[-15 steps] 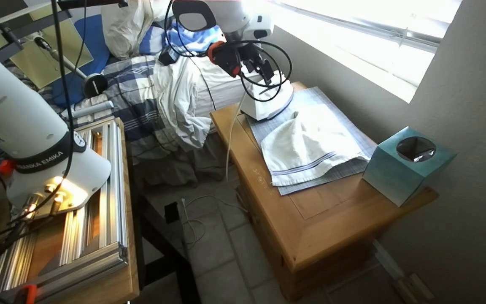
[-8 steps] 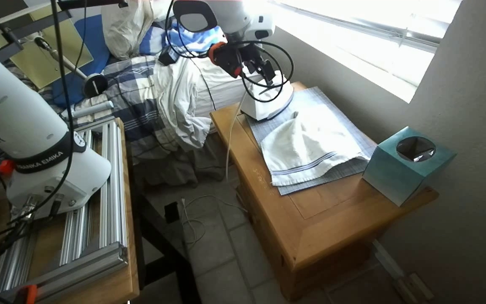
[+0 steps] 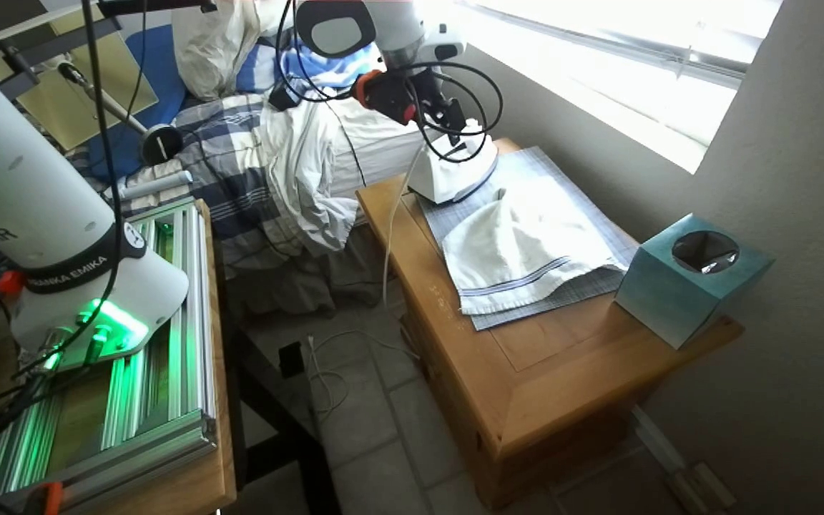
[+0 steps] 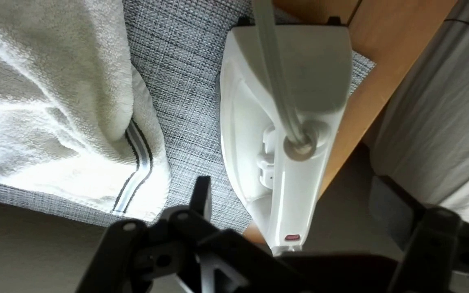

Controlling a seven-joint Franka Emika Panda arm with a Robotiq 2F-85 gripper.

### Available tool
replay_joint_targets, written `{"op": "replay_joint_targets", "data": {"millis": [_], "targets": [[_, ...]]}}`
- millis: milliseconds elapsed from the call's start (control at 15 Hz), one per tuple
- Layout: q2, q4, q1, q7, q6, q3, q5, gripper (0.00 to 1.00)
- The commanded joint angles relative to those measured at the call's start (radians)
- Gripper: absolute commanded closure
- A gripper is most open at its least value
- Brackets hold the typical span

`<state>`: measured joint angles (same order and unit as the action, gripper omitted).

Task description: Stretch out the towel

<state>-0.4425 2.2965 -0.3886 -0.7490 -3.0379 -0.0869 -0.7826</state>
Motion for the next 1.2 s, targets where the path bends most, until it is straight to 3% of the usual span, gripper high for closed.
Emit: {"op": "replay_joint_targets", "data": {"millis": [0, 267, 333, 467, 667, 867, 1133], "targets": [[0.004, -0.013, -0.164, 0.167, 0.112, -0.185, 0.162, 0.0], [0.02, -0.054, -0.277, 0.314, 0.252, -0.314, 0.275, 0.0], [0.041, -0.057, -0.158, 0.421, 0.25, -0.203, 0.414, 0.0], [0.059, -0.081, -0.081, 0.535, 0.289, -0.122, 0.549, 0.0], [0.082, -0.102, 0.02, 0.634, 0.334, -0.017, 0.657, 0.0], [0.072, -0.103, 0.091, 0.661, 0.308, 0.057, 0.701, 0.0], [0.08, -0.104, 0.107, 0.664, 0.317, 0.069, 0.705, 0.0]]}}
